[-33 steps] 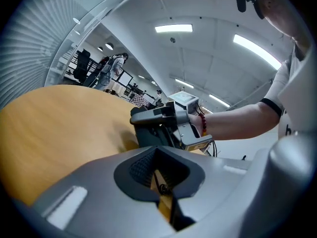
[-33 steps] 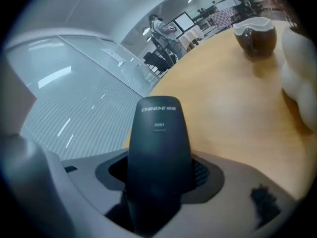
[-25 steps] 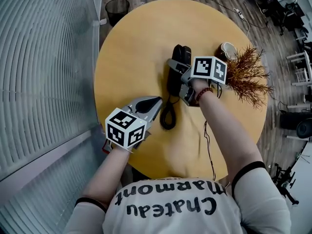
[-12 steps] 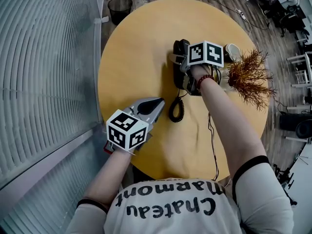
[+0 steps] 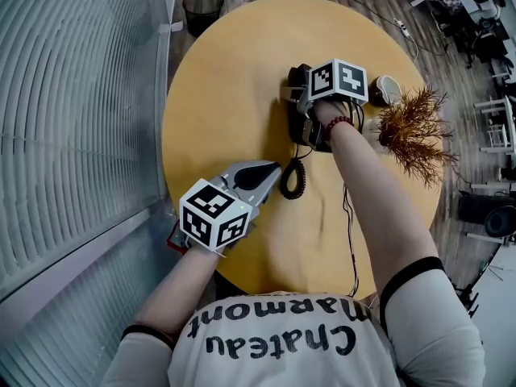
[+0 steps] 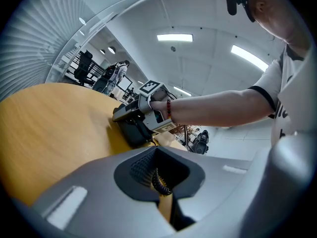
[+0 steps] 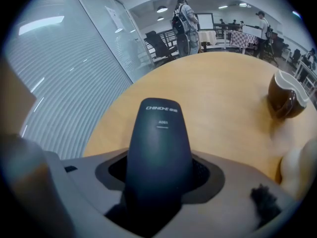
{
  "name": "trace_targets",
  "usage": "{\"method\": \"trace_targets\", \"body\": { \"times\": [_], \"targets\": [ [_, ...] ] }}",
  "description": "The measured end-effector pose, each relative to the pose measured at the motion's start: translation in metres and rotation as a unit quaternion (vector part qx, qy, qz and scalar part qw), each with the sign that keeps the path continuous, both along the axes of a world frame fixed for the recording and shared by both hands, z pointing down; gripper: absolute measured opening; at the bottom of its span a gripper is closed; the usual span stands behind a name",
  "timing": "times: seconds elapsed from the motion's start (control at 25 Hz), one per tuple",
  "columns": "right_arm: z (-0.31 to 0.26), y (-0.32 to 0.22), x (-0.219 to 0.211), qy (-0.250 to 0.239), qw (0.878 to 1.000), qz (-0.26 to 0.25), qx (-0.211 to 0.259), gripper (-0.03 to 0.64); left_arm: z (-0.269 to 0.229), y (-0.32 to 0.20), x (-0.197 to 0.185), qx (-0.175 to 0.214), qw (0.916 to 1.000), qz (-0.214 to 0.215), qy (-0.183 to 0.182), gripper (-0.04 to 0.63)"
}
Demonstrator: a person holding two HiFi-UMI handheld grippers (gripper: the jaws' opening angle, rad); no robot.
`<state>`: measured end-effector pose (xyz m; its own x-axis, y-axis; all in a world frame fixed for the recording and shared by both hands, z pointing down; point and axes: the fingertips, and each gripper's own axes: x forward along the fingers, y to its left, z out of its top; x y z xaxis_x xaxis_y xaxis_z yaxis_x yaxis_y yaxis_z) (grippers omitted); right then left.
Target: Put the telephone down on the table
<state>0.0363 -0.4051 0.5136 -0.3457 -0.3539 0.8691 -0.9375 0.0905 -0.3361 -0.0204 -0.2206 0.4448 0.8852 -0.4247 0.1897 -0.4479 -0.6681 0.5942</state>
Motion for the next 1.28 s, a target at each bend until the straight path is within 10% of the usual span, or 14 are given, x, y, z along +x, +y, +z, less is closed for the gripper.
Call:
{"method": "trace_targets", "body": {
  "times": [1.28],
  "targets": [
    [0.012, 0.004, -0.01, 0.128, 0.988, -0.082, -0.012, 0.295, 0.005, 0.003, -0.016, -0.006, 0.9998, -0.015, -0.008, 0.006]
  ]
}}
